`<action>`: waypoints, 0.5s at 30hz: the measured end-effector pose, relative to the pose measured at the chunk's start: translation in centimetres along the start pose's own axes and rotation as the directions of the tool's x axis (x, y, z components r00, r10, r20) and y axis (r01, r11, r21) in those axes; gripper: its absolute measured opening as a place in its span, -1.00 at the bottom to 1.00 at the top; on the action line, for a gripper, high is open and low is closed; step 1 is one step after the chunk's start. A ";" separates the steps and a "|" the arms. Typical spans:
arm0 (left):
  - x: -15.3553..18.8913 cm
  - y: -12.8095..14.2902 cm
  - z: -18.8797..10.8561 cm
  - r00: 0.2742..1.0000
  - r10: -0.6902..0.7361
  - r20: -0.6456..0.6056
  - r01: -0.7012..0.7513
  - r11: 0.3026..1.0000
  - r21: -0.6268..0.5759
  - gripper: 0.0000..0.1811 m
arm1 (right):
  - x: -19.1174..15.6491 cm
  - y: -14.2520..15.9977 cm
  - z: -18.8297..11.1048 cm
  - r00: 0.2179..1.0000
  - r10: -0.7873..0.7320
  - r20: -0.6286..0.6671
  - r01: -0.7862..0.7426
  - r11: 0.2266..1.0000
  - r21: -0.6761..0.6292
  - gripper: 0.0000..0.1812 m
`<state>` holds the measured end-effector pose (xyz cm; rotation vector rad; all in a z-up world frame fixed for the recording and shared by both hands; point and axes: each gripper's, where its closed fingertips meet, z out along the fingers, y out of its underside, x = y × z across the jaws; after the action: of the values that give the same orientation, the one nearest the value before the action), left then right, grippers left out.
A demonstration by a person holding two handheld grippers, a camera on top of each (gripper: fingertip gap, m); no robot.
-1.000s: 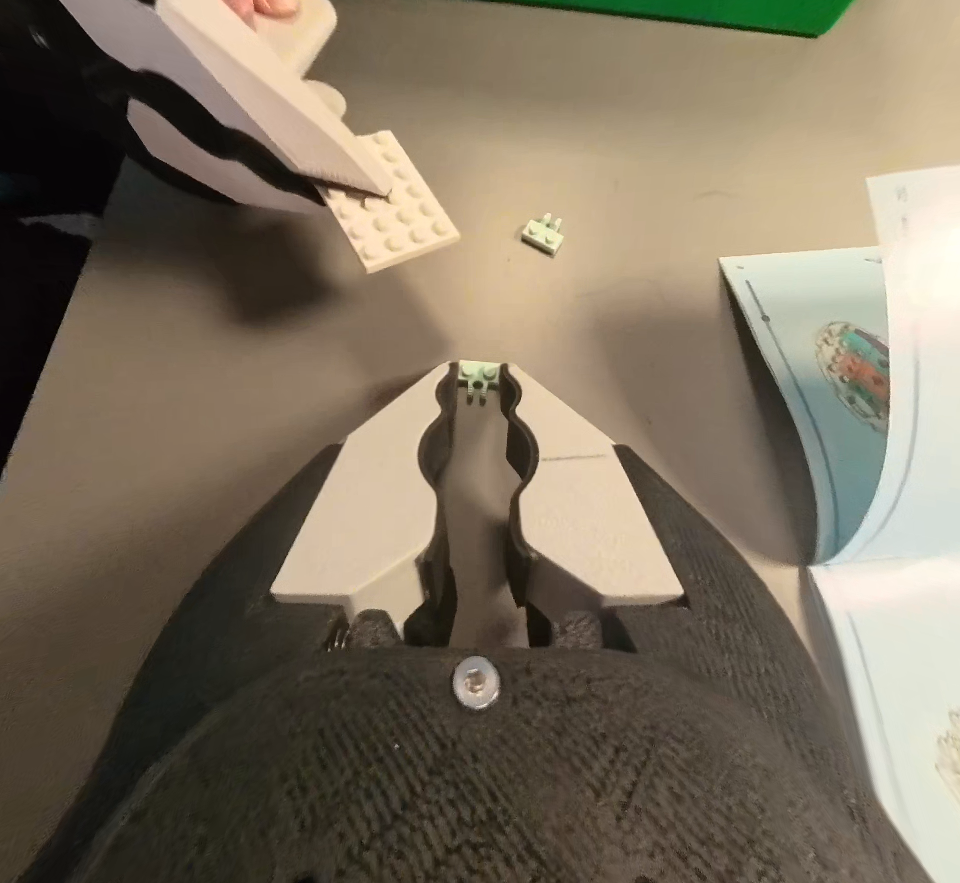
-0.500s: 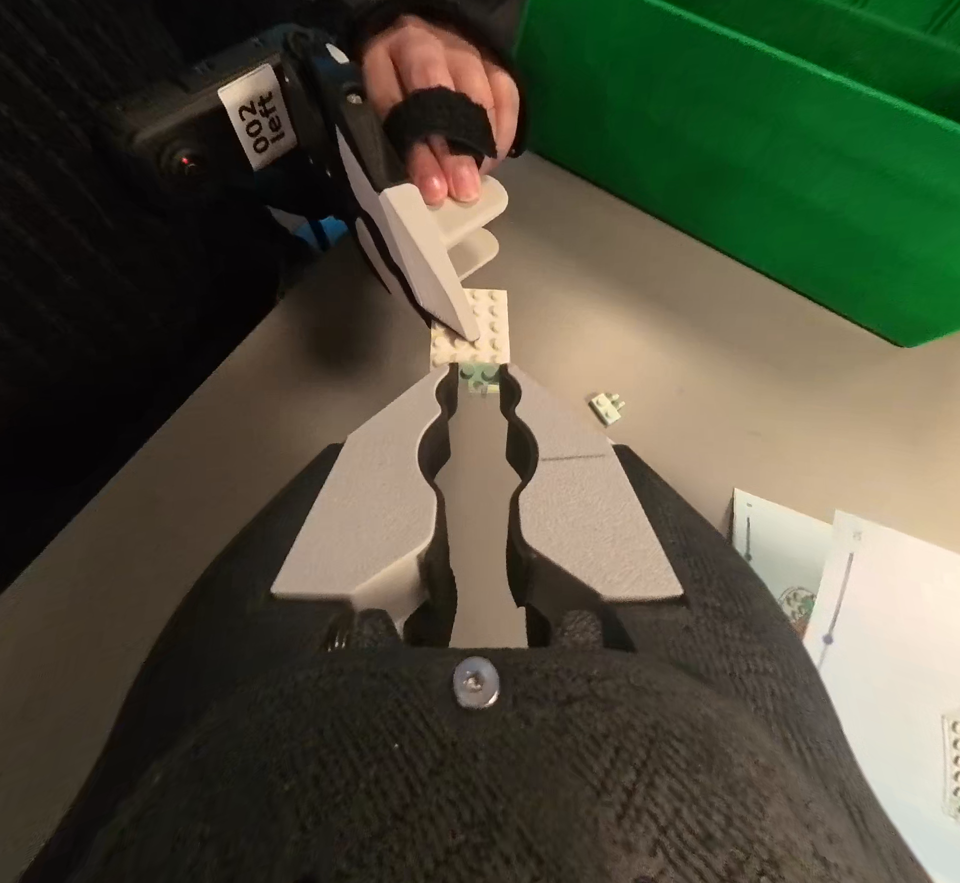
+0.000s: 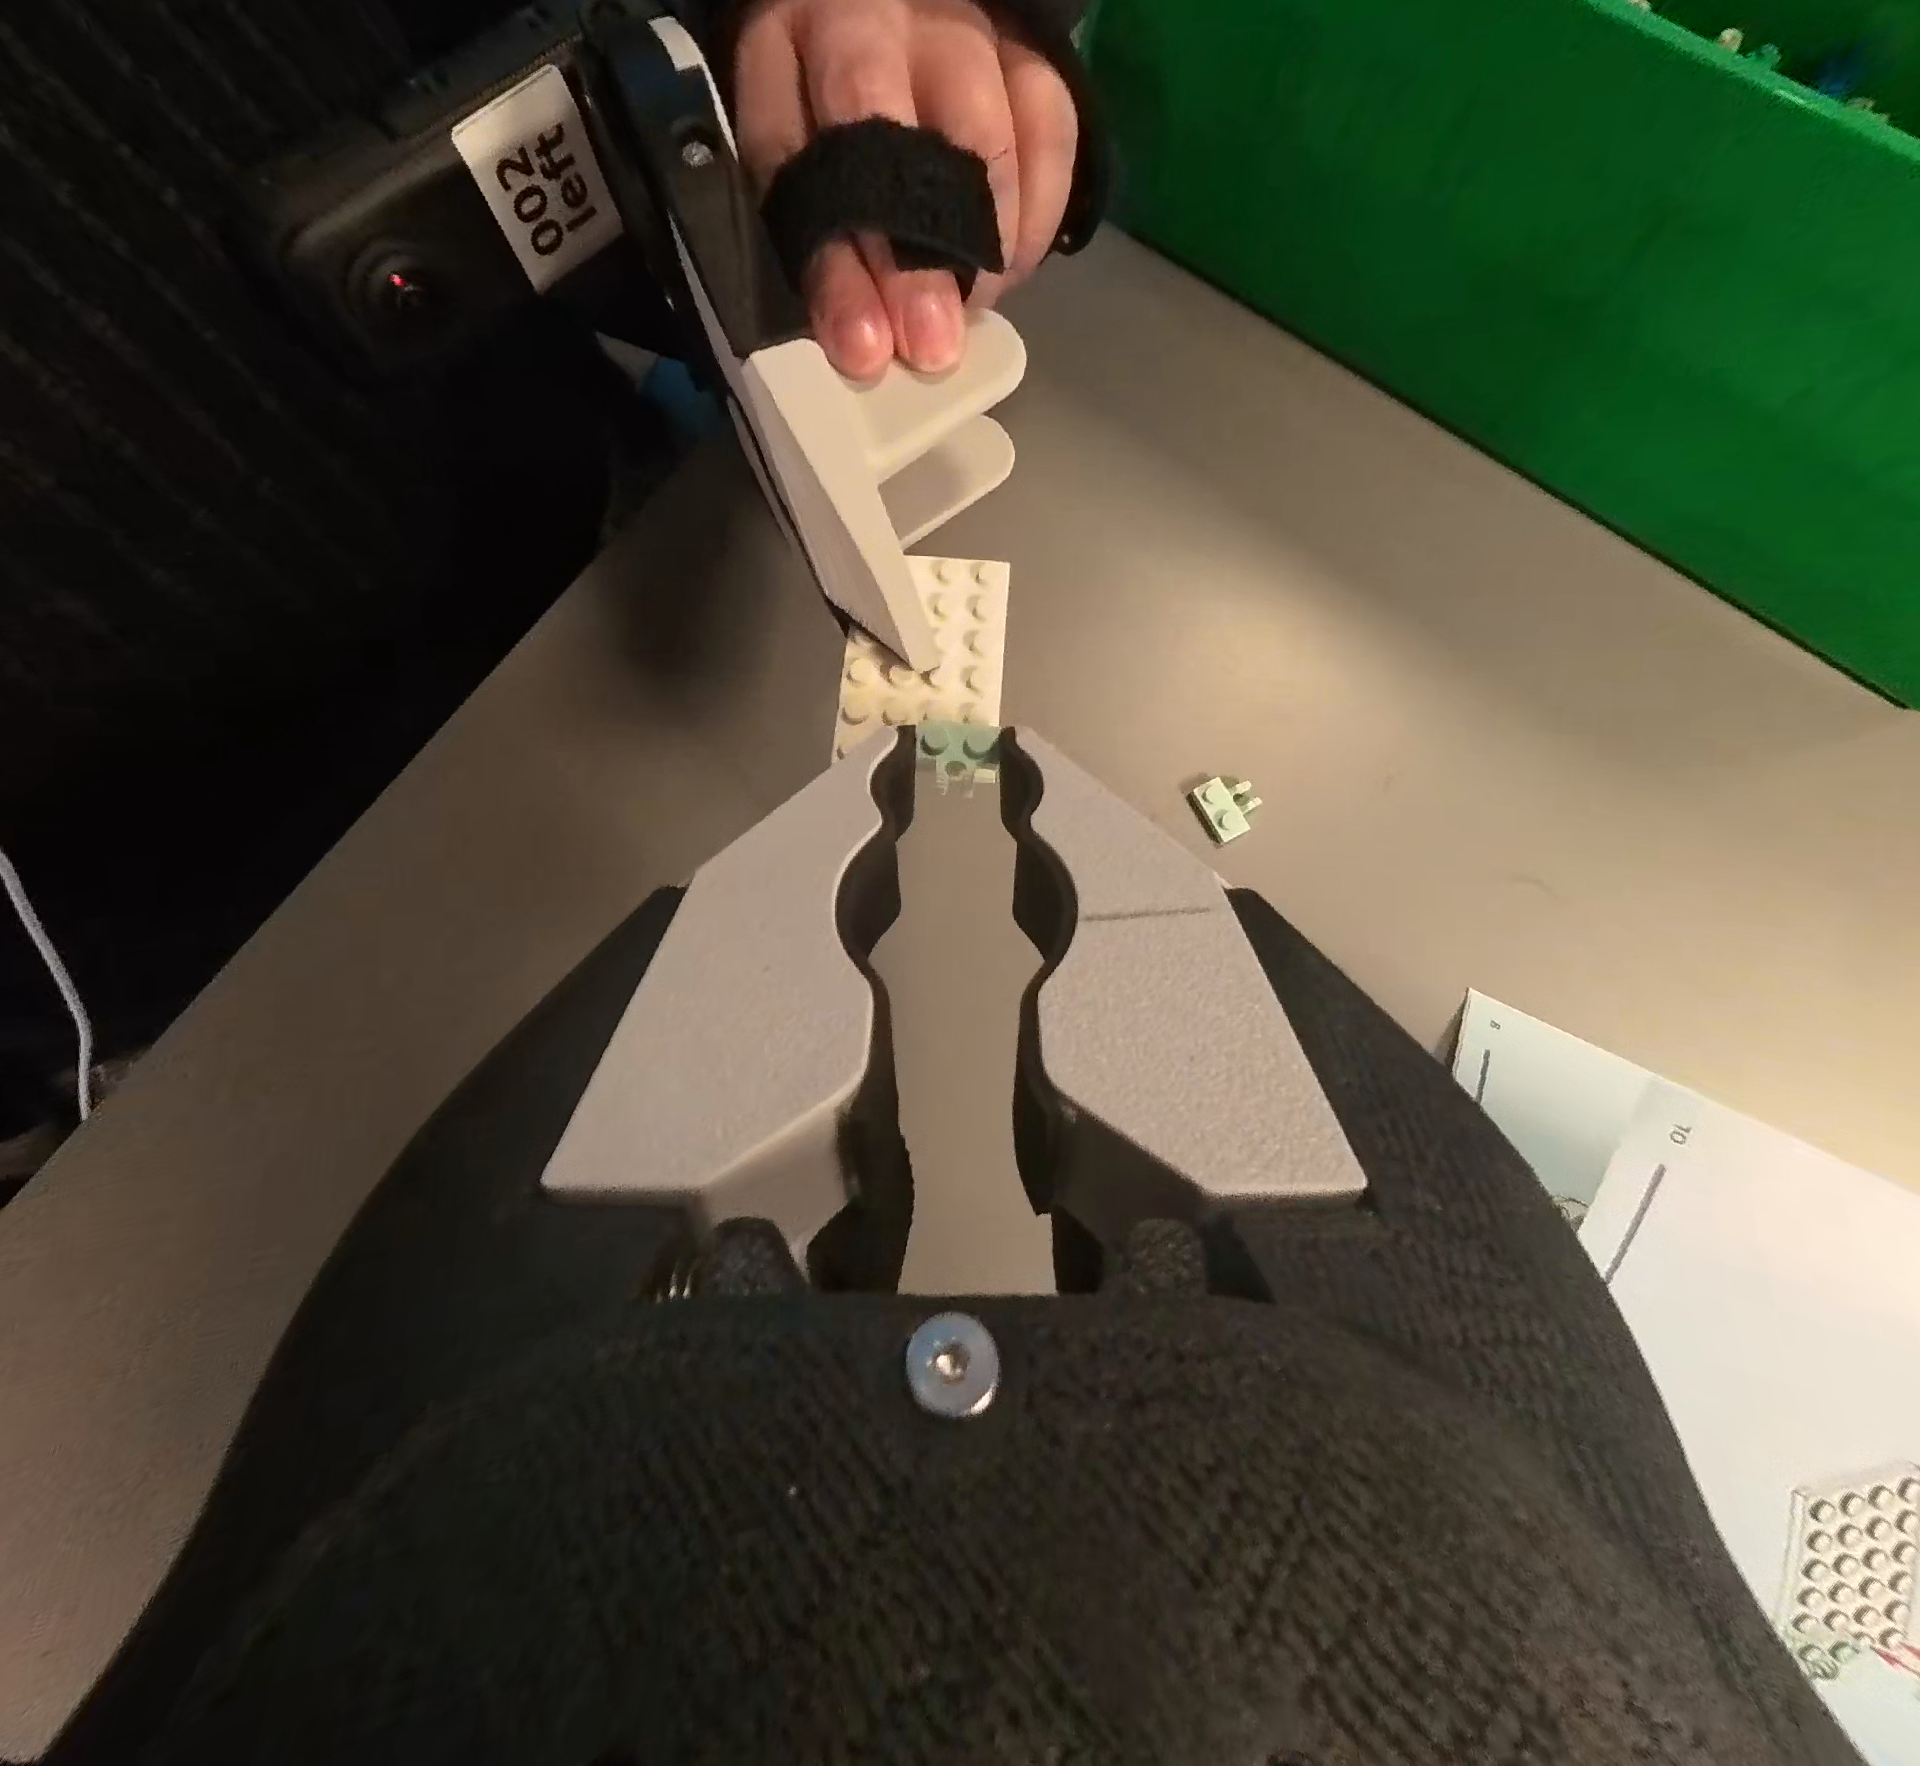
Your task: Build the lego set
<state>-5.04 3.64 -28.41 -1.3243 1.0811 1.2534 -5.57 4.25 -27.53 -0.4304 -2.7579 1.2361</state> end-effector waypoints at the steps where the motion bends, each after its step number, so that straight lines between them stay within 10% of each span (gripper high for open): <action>1: 0.0 0.0 0.0 1.000 0.000 0.001 0.000 1.000 0.000 -0.95 | 0.0 0.0 0.0 1.000 0.002 0.003 -0.002 1.000 0.000 -0.84; 15: -0.1 0.1 0.1 1.000 0.004 -0.002 -0.004 1.000 -0.004 -0.95 | -0.2 0.1 0.0 1.000 0.002 0.006 -0.002 1.000 0.006 -0.83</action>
<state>-5.16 3.74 -28.36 -1.3275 1.0830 1.2581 -5.36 4.25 -27.60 -0.4293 -2.7591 1.2475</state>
